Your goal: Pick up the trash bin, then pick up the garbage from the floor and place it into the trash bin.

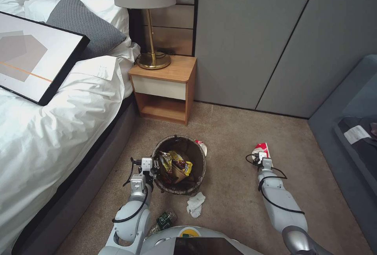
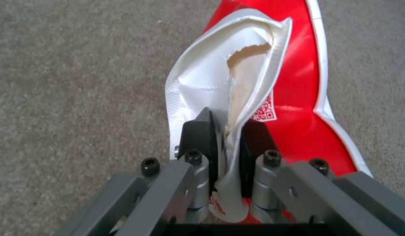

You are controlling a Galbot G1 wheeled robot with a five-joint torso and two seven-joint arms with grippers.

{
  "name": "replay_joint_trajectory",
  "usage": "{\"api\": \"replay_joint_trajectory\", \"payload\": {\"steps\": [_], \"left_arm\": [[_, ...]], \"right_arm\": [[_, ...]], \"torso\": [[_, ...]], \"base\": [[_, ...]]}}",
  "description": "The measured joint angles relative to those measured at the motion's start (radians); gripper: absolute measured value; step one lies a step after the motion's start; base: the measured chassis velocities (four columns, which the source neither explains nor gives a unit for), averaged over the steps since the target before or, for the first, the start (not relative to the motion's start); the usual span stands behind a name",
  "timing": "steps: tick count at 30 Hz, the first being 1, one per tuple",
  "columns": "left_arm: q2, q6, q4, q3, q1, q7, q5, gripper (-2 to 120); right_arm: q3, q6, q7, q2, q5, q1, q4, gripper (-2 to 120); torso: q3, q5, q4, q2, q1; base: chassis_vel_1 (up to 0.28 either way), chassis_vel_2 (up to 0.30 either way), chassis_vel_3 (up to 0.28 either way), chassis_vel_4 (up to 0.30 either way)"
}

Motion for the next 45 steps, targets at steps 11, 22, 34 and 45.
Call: {"api": "replay_joint_trajectory", "payload": {"steps": [11,22,34,45], "left_arm": [[-0.001,-0.001,0.001,0.003,0.0,0.0,0.0,5],[0.0,0.0,0.004,0.004,-0.002,0.0,0.0,5],[-0.002,-0.001,0.014,0.014,-0.006,0.0,0.004,5],[-0.003,-0.002,0.017,0.023,-0.008,0.002,0.007,5]], "right_arm": [[-0.017,0.136,0.021,0.001,0.034,-0.057,0.162,7],[-0.034,0.299,-0.044,0.011,0.076,-0.15,0.452,7],[-0.118,0.451,-0.421,0.028,0.182,-0.373,0.962,7],[-0.289,0.43,-0.753,0.005,0.193,-0.477,1.097,7]], "torso": [[0.0,0.0002,0.0005,0.0,0.0],[0.0,-0.0001,0.0001,0.0,0.0],[0.0,-0.0002,0.0002,0.0,0.0],[0.0,-0.0001,0.0002,0.0,0.0]], "base": [[0.0,0.0,0.0,0.0],[0.0,0.0,0.0,0.0],[0.0,0.0,0.0,0.0],[0.0,0.0,0.0,0.0]]}}
